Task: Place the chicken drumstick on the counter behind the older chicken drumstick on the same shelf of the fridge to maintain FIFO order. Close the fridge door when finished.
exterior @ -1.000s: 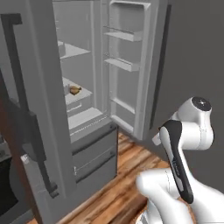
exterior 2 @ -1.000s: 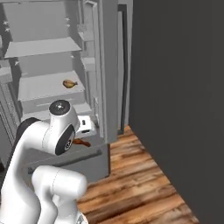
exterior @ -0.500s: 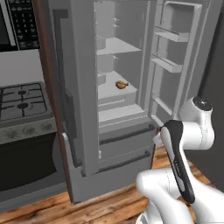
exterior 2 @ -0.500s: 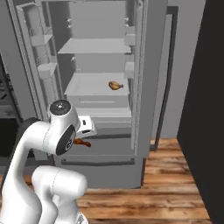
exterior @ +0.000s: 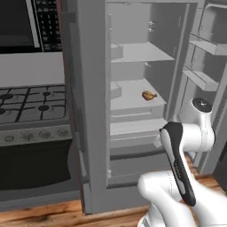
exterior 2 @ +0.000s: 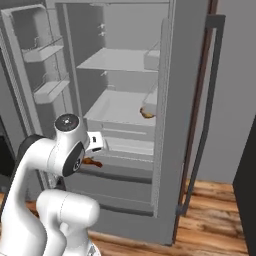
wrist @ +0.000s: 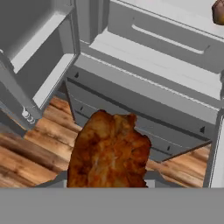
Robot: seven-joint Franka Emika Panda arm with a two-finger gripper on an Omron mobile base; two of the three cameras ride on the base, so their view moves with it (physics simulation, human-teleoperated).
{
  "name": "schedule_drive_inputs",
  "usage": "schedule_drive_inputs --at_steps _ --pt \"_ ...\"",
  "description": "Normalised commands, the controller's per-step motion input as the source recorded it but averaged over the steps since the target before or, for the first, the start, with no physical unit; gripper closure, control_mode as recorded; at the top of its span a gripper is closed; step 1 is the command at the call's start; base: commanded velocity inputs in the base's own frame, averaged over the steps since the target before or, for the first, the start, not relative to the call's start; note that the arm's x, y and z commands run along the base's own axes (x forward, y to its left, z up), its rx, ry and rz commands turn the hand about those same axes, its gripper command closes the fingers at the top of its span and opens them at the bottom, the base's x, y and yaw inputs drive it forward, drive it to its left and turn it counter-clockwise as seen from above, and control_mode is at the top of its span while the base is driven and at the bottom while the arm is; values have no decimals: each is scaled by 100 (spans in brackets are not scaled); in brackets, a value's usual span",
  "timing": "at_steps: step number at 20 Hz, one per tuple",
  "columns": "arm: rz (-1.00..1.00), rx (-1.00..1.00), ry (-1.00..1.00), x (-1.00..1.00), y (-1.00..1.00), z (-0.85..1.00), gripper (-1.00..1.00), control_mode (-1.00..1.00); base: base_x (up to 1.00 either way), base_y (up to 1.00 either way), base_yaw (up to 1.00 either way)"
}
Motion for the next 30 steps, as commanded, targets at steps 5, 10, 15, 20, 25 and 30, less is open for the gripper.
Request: schedule_drive_inputs --at_steps 5,10,15,20,25,30 --pt "0 0 0 0 0 0 100 100 36 -32 19" --pt "0 0 0 0 0 0 100 100 59 -2 2" --pt "0 0 0 0 0 0 100 100 82 -3 0" --pt "0 0 0 0 0 0 100 100 80 -4 0" --pt "0 0 0 0 0 0 100 100 75 -3 0" --pt "1 0 -23 48 0 0 100 -100 28 0 0"
